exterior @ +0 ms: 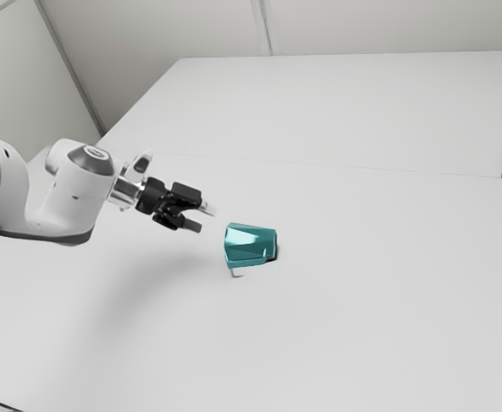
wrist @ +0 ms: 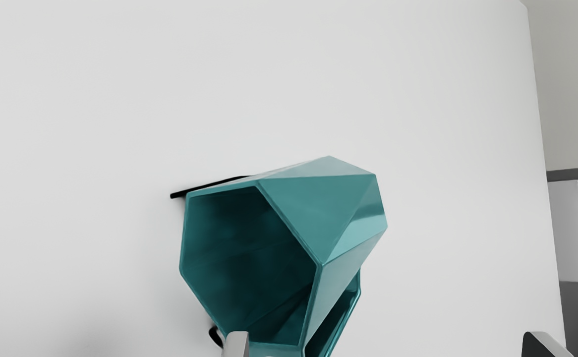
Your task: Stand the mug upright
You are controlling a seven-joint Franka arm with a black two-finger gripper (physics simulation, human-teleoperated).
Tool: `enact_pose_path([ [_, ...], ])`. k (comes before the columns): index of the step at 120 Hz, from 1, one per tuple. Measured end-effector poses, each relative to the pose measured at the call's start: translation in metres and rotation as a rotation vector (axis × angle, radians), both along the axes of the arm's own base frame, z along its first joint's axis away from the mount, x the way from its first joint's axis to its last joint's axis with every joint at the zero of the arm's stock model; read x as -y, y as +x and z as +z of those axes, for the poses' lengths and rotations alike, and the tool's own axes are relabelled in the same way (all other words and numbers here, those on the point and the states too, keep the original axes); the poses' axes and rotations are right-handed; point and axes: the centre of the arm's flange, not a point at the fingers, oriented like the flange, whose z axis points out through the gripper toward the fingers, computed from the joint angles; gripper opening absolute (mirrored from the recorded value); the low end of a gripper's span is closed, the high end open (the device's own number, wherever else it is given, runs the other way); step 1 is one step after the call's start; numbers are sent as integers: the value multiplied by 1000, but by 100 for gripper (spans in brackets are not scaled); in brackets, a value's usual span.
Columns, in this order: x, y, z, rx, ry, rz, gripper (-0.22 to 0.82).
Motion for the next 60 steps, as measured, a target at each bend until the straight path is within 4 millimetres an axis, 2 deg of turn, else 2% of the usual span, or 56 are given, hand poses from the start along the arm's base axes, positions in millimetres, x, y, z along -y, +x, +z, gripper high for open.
enact_pose_path([
  [60, 6, 0, -39, -70, -52, -7, 60],
])
